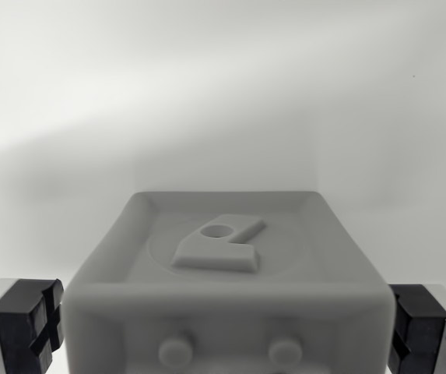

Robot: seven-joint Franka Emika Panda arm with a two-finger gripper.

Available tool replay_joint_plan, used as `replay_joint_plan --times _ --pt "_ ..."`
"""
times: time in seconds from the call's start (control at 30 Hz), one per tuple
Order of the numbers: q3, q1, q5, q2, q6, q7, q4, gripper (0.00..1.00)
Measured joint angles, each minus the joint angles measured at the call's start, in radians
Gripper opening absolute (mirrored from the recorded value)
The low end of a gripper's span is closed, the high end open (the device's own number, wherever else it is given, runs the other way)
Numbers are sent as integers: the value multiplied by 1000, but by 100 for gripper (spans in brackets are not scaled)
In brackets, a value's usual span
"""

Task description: Destack cube

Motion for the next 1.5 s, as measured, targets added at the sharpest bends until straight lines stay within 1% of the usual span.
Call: replay_joint_plan --times 0.23,0.57,1.1,1.5 --pt "0 0 0 -15 -9 0 -3 100" --pt "0 0 0 -78 -53 0 -21 100" --pt "-1 0 0 -226 -174 0 -45 100" --pt "-1 0 0 -355 -299 0 -49 100"
